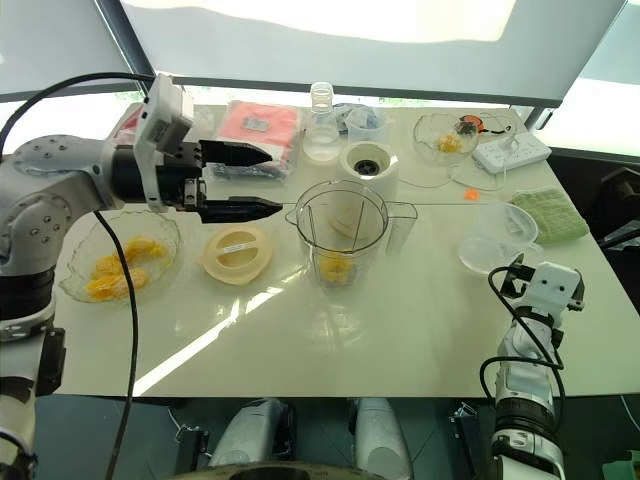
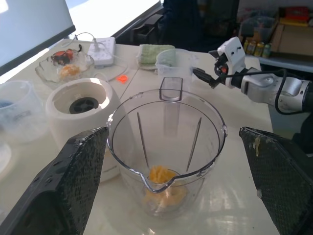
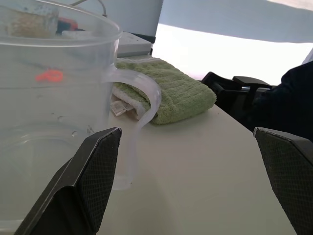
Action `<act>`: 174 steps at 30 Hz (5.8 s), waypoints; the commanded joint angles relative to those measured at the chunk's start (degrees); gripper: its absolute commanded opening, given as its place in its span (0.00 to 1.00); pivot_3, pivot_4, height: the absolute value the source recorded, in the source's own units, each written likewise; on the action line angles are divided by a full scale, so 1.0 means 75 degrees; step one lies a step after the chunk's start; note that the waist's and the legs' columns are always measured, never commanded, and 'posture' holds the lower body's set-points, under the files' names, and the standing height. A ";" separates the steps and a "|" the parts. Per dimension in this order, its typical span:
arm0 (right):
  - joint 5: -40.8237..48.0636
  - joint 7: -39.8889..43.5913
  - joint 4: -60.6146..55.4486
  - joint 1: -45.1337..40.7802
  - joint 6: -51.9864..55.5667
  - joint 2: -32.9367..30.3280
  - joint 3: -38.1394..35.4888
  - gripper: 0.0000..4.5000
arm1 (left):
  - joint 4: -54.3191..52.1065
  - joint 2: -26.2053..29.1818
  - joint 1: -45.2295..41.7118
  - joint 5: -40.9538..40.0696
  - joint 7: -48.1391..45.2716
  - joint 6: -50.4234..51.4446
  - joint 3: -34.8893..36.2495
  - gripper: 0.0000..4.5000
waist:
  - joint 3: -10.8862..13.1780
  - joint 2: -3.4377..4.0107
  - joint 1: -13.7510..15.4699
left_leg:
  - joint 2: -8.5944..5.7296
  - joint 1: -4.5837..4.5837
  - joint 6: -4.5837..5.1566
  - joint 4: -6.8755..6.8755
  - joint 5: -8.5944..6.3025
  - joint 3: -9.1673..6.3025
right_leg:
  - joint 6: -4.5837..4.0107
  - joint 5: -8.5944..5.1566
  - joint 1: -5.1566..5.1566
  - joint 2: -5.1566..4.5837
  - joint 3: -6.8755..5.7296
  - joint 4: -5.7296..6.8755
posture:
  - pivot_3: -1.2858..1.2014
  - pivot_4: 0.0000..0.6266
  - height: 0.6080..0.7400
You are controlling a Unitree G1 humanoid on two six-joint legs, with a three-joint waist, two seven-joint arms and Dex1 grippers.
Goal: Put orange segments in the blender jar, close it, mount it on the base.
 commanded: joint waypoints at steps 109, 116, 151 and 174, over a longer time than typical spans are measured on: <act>-0.2782 0.5056 -0.5209 -0.3030 -0.0702 -0.3667 0.2832 0.02 | -0.0274 0.0130 0.1342 0.0373 0.0716 -0.0750 0.0551 1.00 | 0.0046 0.0038 0.0049 | -0.0004 -0.0021 -0.0001 0.0000 0.0001 0.0009 | 0.0012 0.0006 -0.0019 -0.0003 -0.0005 -0.0009 | 0.52 0.24 1.00; -0.1727 0.5231 -0.5319 -0.2726 0.0178 -0.3200 0.2486 0.02 | -0.0268 0.0106 0.1333 0.0344 0.0718 -0.0733 0.0604 1.00 | 0.0046 0.0038 0.0050 | -0.0003 -0.0021 -0.0001 0.0000 0.0001 0.0009 | 0.0013 0.0007 -0.0018 -0.0003 -0.0005 -0.0008 | 0.52 0.24 1.00; 0.0350 0.0659 -0.5564 -0.0505 0.3413 -0.0338 -0.0960 0.02 | 0.0033 -0.0187 0.0623 0.0301 0.0288 -0.0872 0.0363 1.00 | 0.0045 0.0040 0.0050 | -0.0010 -0.0017 0.0000 -0.0002 0.0000 0.0006 | 0.0030 0.0016 -0.0016 0.0002 -0.0004 -0.0002 | 0.52 0.24 1.00; -0.0138 -0.1248 0.0091 -0.0781 -0.1204 0.0695 -0.0548 0.02 | 0.0211 0.0238 0.0922 0.0438 -0.0115 -0.1058 0.0465 1.00 | 0.0054 0.0070 -0.0169 | -0.0005 -0.0007 -0.0001 -0.0004 0.0001 0.0014 | 0.0020 0.0011 -0.0012 -0.0002 0.0012 0.0001 | 0.52 0.24 1.00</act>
